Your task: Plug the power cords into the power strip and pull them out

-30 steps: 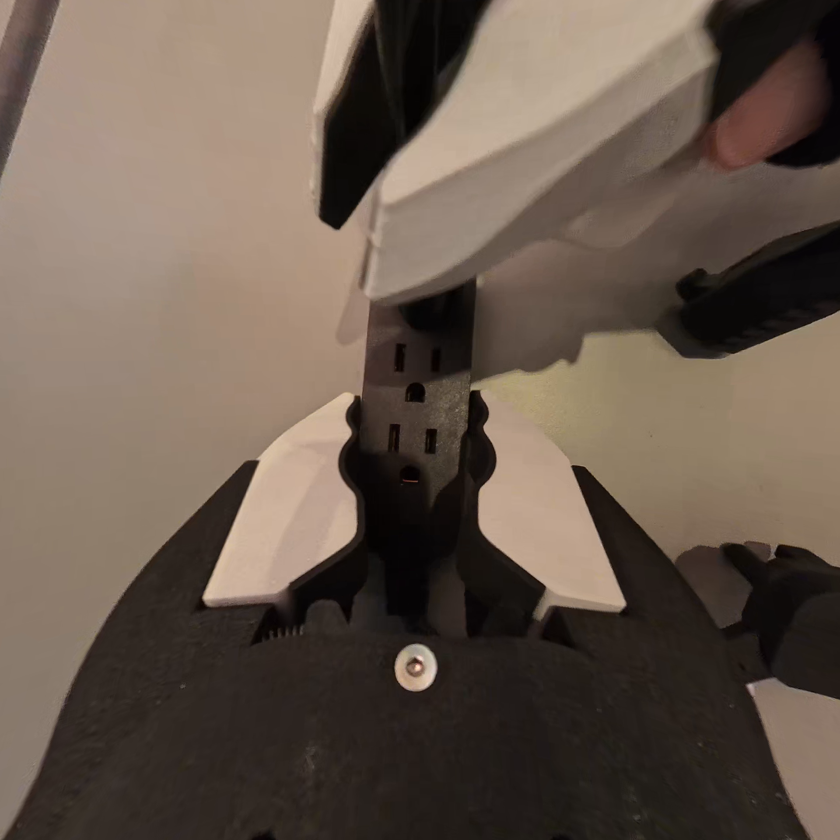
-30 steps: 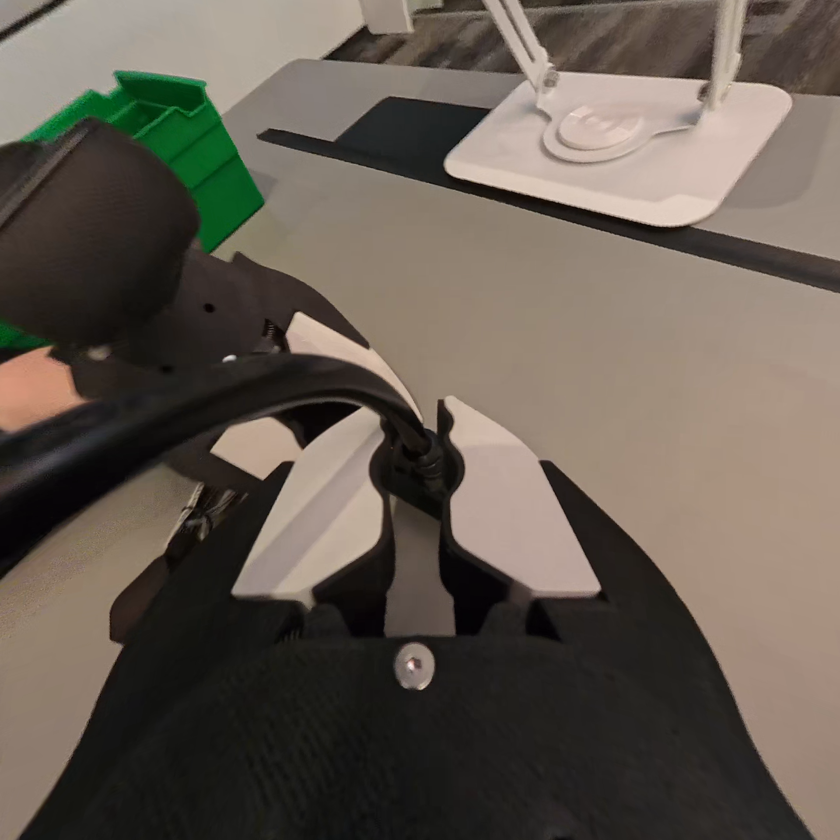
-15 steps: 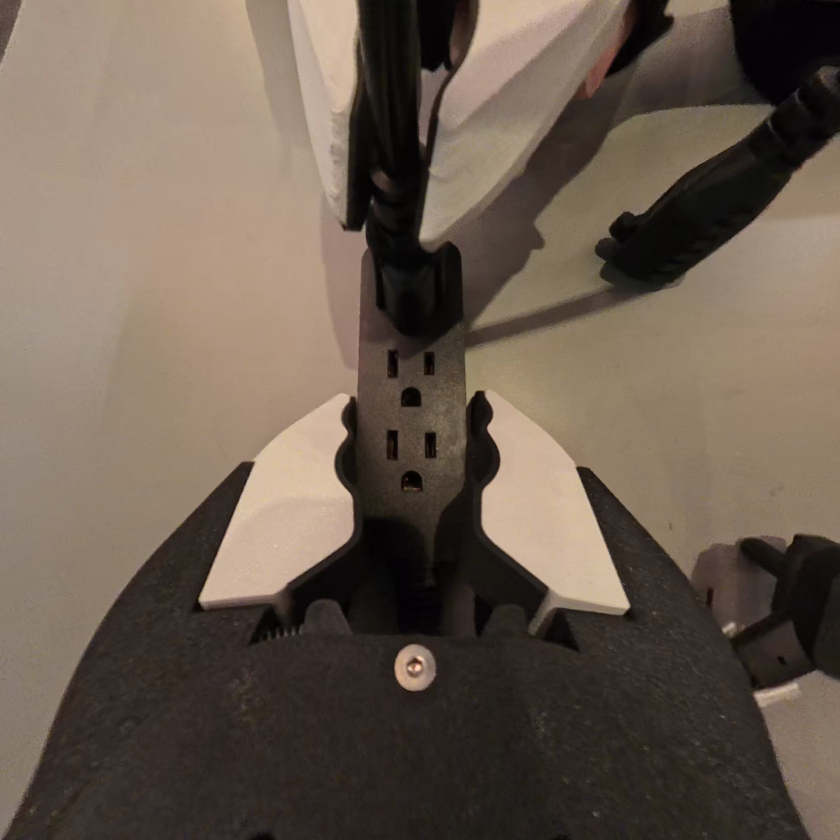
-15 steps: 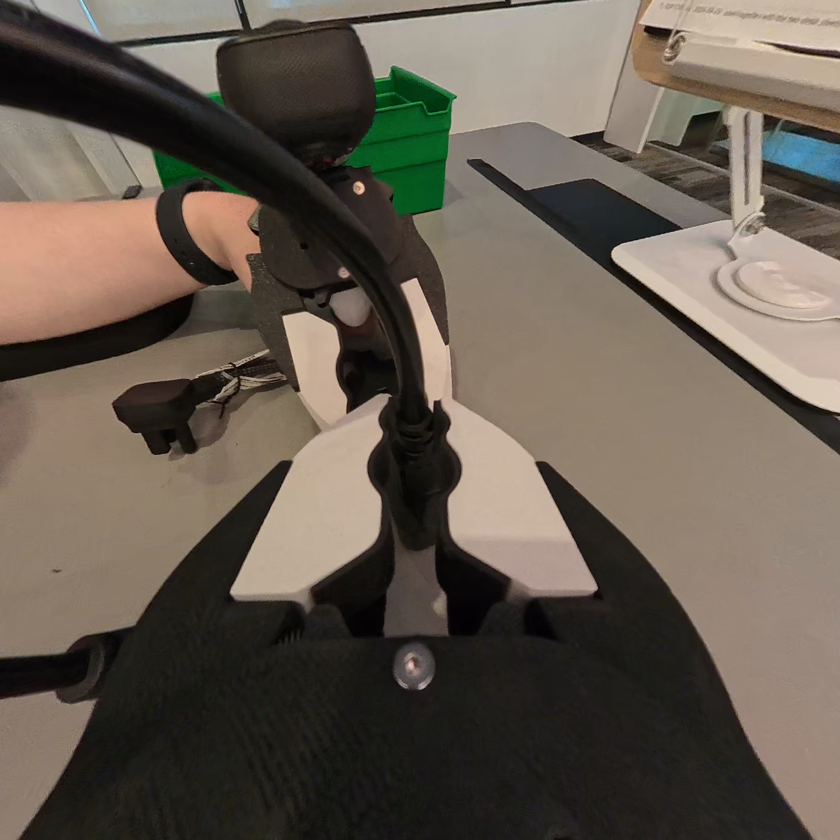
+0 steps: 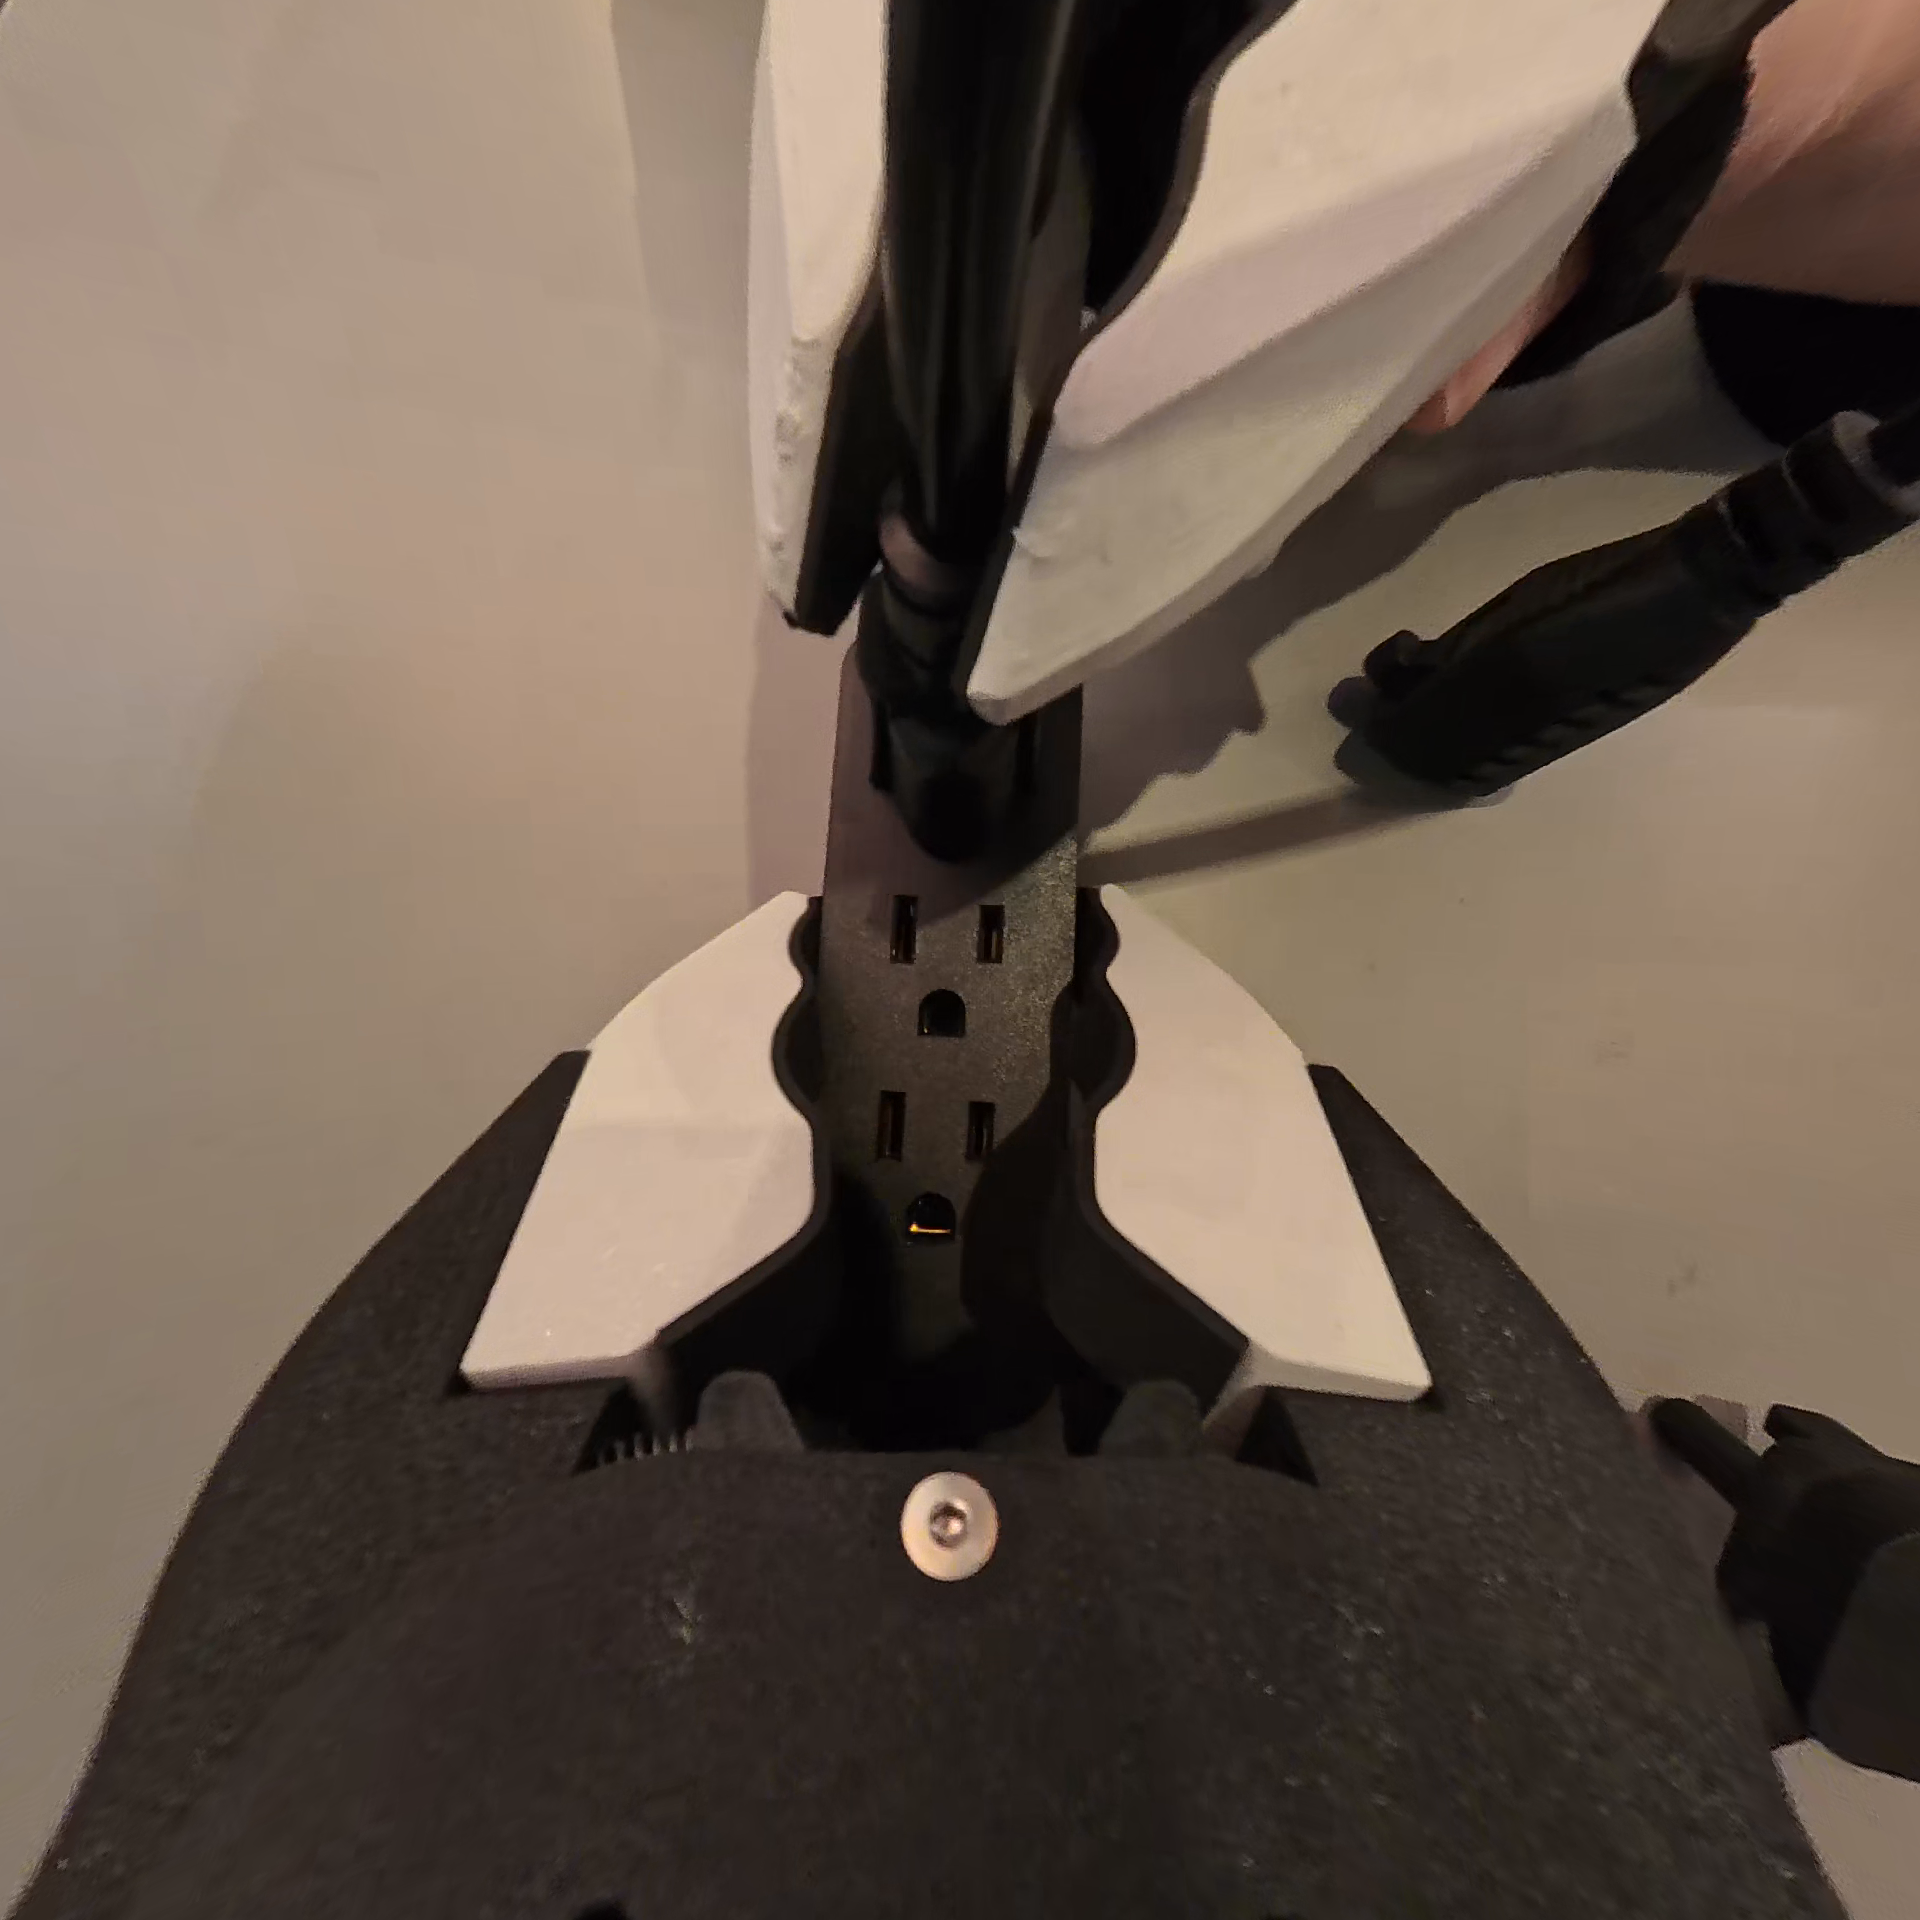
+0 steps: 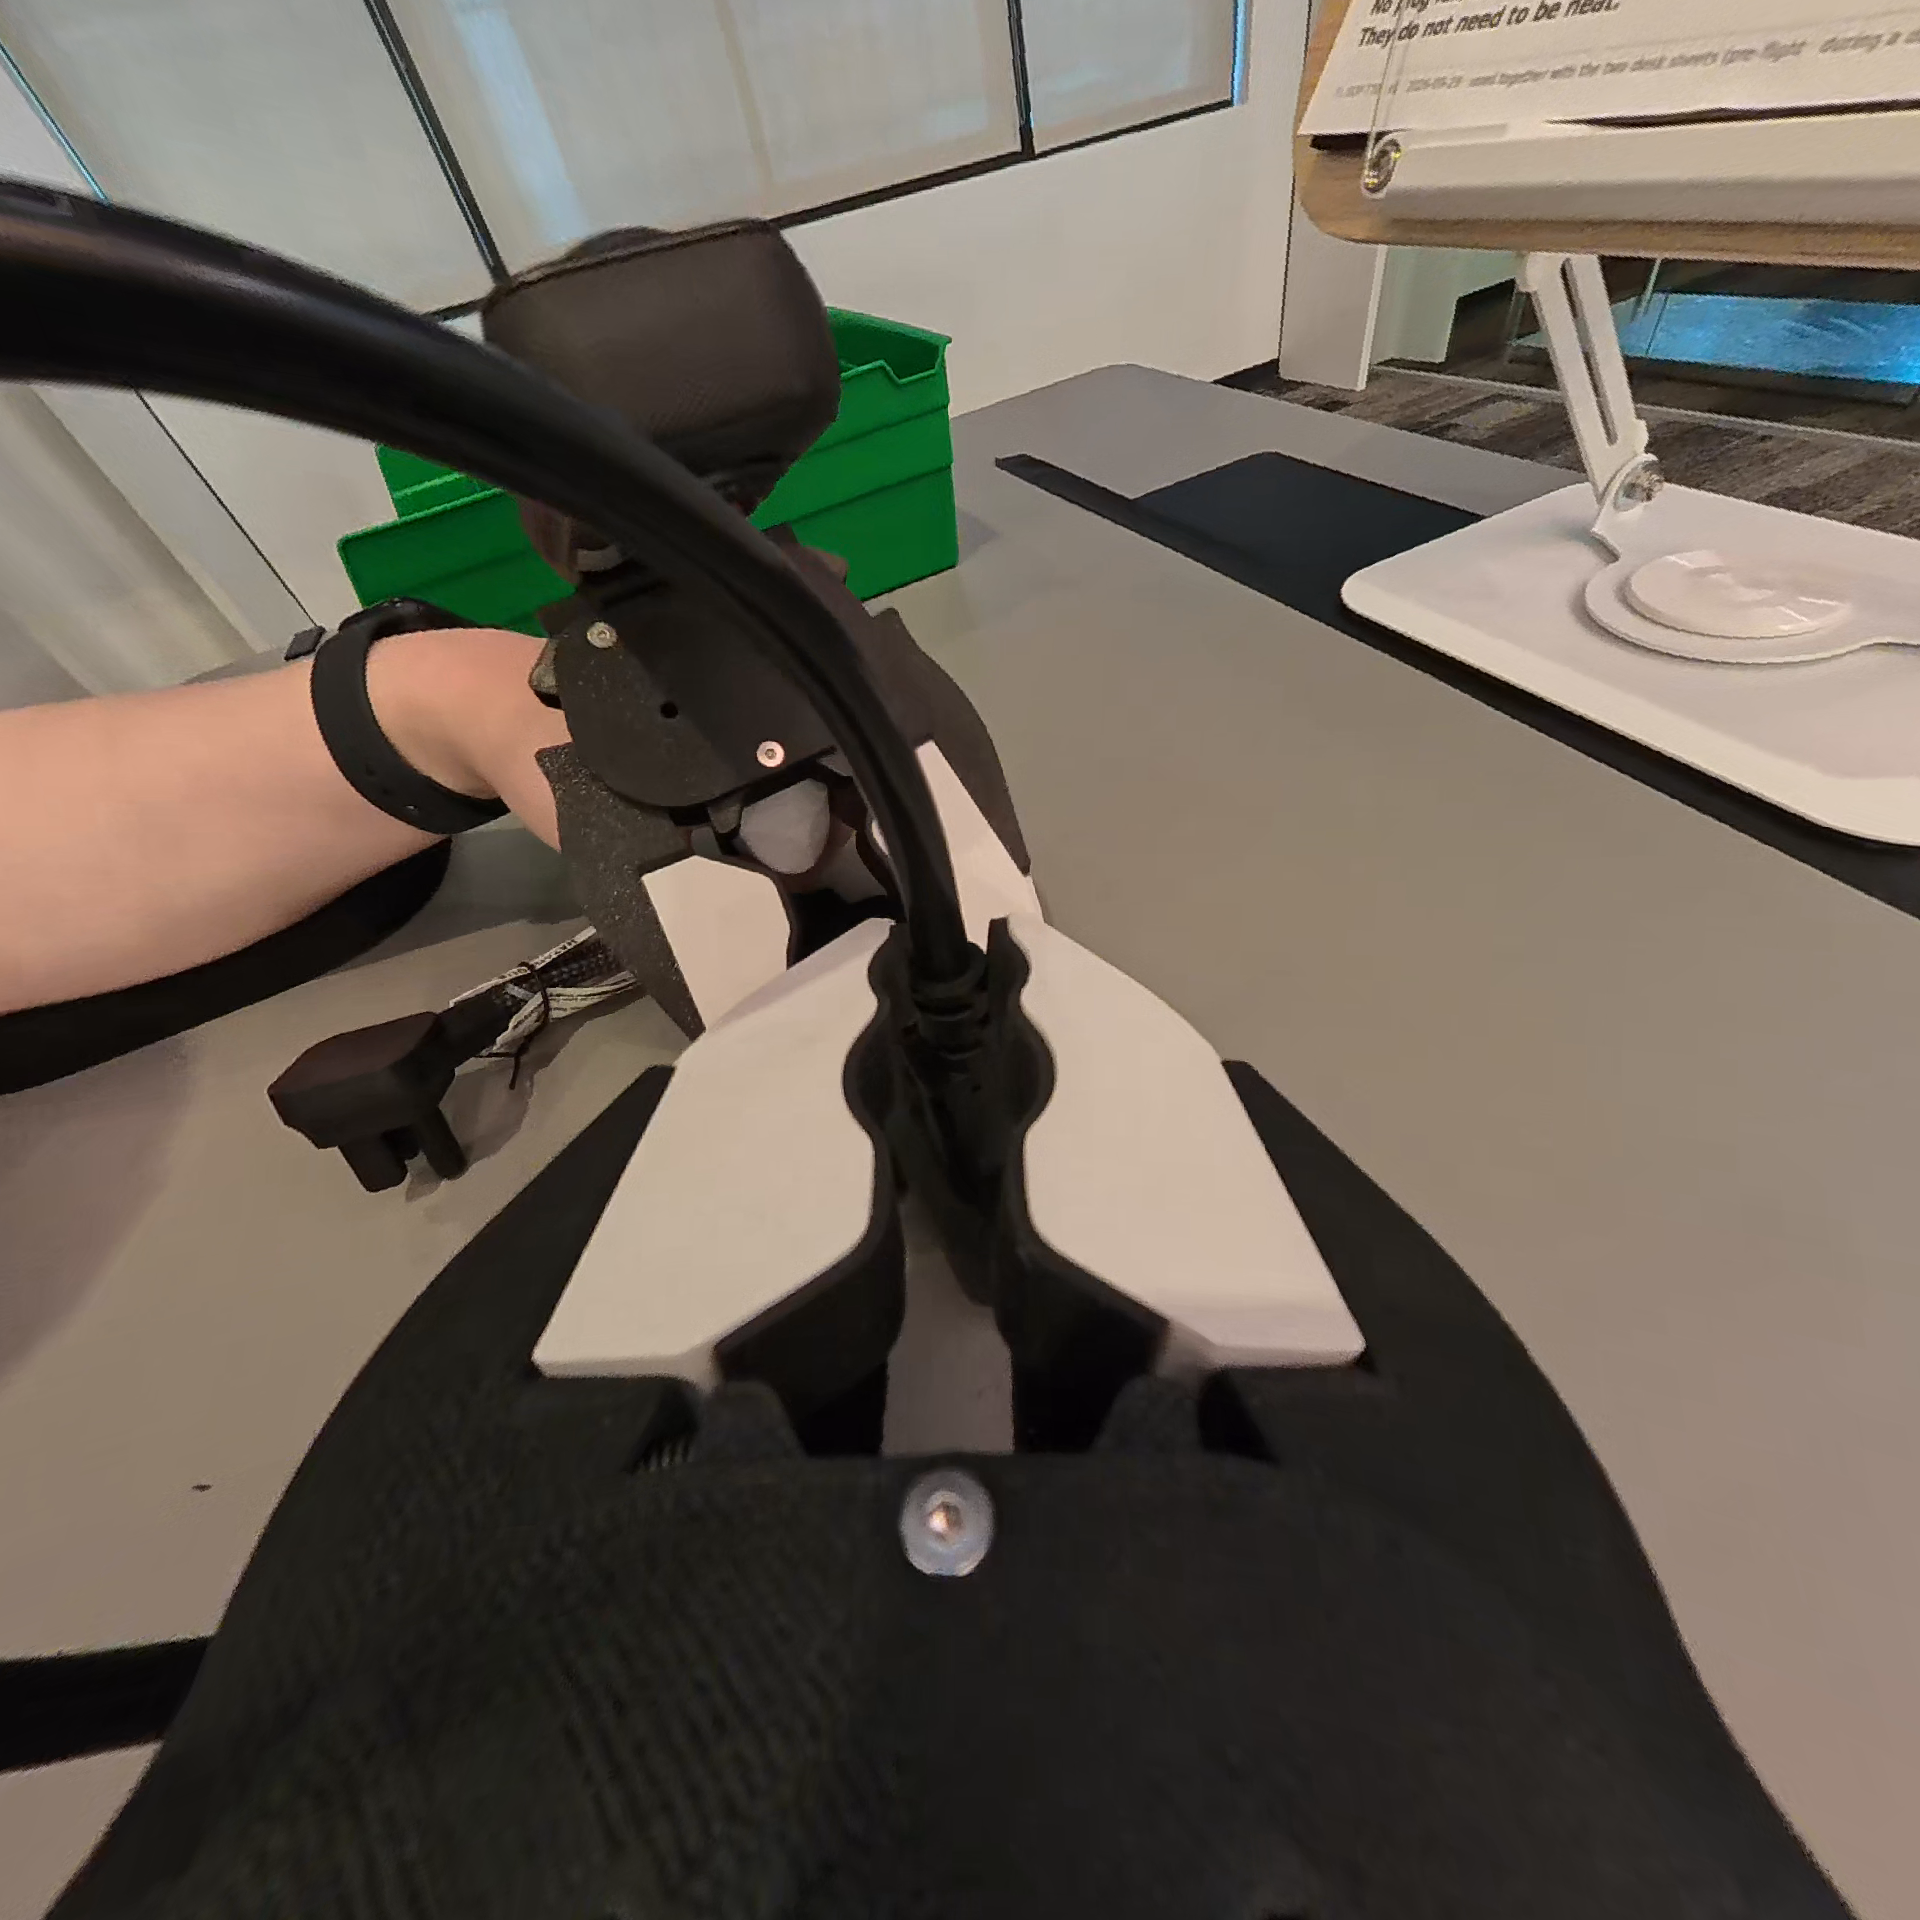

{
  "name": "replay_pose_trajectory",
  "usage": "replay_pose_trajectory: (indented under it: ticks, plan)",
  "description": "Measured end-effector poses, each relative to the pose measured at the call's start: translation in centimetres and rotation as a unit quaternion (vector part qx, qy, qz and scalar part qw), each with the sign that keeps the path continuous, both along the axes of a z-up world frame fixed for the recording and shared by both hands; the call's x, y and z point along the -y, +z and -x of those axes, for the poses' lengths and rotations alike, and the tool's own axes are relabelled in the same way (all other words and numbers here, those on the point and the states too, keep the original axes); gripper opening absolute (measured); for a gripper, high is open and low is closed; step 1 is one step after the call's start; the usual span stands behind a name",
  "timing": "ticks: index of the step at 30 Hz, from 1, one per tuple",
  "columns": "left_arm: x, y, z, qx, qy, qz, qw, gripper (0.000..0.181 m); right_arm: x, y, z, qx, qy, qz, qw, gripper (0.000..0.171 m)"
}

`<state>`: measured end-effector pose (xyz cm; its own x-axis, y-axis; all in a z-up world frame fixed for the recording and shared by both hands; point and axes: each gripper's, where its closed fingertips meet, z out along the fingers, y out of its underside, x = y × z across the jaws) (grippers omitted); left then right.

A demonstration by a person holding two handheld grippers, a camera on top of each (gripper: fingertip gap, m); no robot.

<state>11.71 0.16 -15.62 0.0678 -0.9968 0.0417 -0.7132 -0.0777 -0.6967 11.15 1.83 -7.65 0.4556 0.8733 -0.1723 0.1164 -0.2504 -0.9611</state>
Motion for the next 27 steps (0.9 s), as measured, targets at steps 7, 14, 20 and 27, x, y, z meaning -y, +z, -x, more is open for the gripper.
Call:
replay_pose_trajectory:
  ticks: [7,14,20,27]
  plan:
    - [0.5,-0.2,0.2,-0.004,-0.033,-0.033,0.999,0.045,0.9,-0.3,-0.4,0.033,0.046,-0.059,0.997,0.024]
    - [0.7,-0.2,0.2,0.002,-0.048,-0.027,0.998,0.046,1.6,-3.1,-0.7,0.090,0.105,-0.021,0.990,0.032]
    - [0.9,-0.2,0.7,0.003,-0.074,-0.024,0.997,0.045,2.0,-3.3,-0.3,0.085,0.128,0.002,0.988,0.026]
    - [1.2,-0.2,1.9,0.008,-0.099,-0.018,0.995,0.045,2.4,-3.8,0.7,0.125,0.131,-0.039,0.983,0.024]
